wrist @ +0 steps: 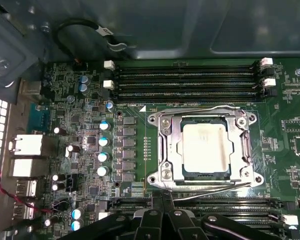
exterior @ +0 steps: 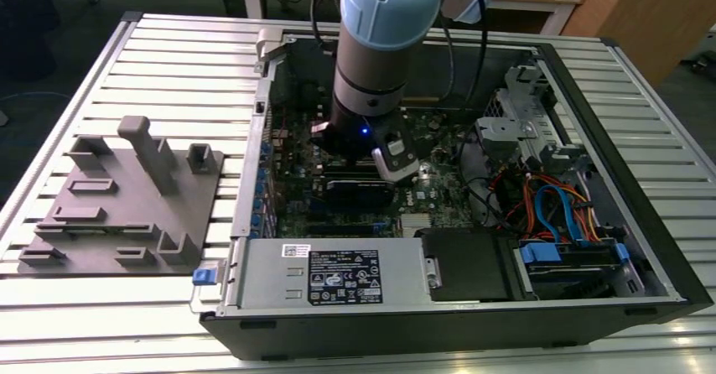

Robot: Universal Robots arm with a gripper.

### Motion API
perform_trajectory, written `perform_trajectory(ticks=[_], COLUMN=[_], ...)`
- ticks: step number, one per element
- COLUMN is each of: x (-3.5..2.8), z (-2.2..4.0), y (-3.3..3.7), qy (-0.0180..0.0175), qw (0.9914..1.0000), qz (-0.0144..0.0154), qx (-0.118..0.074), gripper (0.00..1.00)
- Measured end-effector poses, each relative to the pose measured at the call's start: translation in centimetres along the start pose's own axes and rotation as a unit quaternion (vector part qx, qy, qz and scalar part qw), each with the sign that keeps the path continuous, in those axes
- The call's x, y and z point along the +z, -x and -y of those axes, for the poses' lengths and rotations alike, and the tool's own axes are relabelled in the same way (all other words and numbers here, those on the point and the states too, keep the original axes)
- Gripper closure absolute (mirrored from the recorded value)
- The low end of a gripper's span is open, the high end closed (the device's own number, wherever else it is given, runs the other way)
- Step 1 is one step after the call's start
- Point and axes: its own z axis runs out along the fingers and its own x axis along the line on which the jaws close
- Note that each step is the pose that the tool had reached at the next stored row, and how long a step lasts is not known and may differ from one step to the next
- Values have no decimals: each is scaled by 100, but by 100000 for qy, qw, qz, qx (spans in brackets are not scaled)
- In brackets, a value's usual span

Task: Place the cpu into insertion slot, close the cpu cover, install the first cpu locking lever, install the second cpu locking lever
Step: 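Install the second cpu locking lever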

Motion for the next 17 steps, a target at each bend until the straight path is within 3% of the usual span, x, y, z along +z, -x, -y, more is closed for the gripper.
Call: perform_trajectory(ticks=[3, 6, 17], x=[7, 2, 3], z=[5, 27, 52], y=[1, 1, 2], qy=[271, 1076, 2109], qw=[100000, 99994, 99978], qz=[-21, -40, -97], qx=[-20, -47, -79], gripper=[90, 90, 90])
